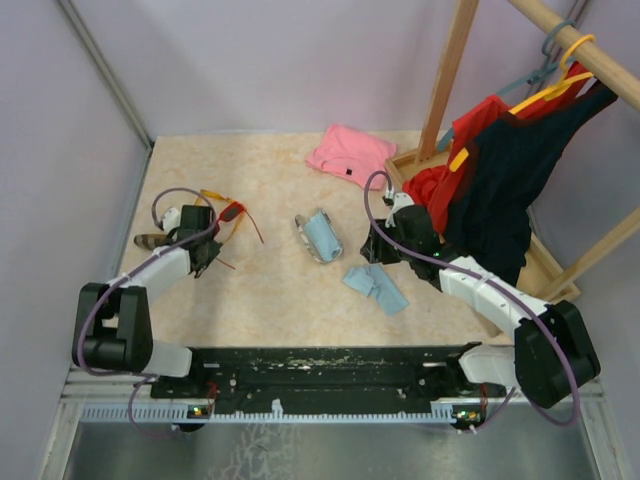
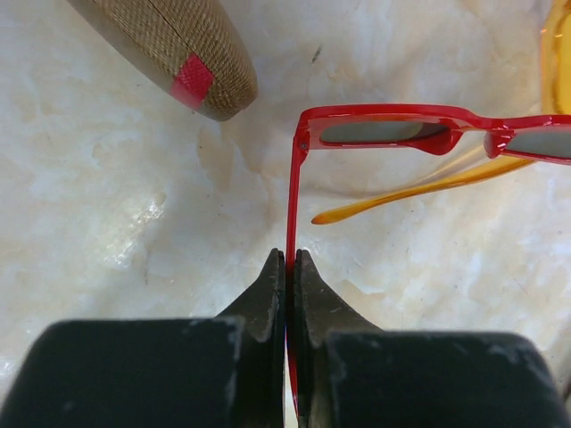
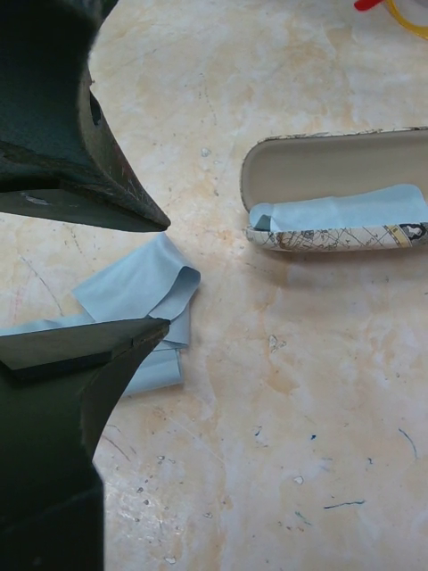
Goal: Organize the sunglasses
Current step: Pick up the sunglasses from the center of the board.
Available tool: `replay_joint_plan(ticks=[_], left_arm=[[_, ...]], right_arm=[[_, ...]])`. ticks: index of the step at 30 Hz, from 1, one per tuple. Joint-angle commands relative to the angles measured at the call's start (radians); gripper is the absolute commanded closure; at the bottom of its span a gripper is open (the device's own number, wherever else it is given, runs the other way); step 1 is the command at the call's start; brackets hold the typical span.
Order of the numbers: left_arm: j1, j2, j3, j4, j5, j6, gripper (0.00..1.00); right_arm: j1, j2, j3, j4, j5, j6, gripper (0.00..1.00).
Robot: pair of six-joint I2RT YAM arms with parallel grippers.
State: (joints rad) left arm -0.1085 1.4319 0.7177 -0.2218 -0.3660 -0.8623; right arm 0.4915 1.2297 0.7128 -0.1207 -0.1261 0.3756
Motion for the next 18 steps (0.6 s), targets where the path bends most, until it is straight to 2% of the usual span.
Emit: replay_joint_plan(ticks=[1, 6, 10, 12, 15, 18], left_arm=[[0.002, -0.113, 0.001, -0.007, -0.029, 0.022, 0.99], [-0.015, -0.235, -0.001, 0.000, -0.002, 0.122, 0.99], [-0.071, -0.300, -0.004, 0.012, 0.045, 0.212, 0.99], [-0.131, -0.324, -0.015, 0.013, 0.047, 0.248, 0.99], [-0.258, -0.353, -0.048, 0.030, -0.030, 0.293, 0.99], [-0.354, -0.345, -0.064, 0.018, -0.036, 0.288, 0.99]], right_arm=[[0.000, -0.037, 0.005, 0.033, 0.004, -0.012, 0.56], [-0.001, -0.083, -0.004, 0.055, 0.021, -0.038, 0.56], [-0.001, -0.141, -0.024, 0.074, 0.049, -0.057, 0.55], [-0.001, -0.167, -0.035, 0.080, 0.057, -0.072, 0.55], [-0.001, -0.184, -0.034, 0.072, 0.054, -0.100, 0.54], [-0.001, -0.196, -0.031, 0.056, 0.061, -0.109, 0.54]])
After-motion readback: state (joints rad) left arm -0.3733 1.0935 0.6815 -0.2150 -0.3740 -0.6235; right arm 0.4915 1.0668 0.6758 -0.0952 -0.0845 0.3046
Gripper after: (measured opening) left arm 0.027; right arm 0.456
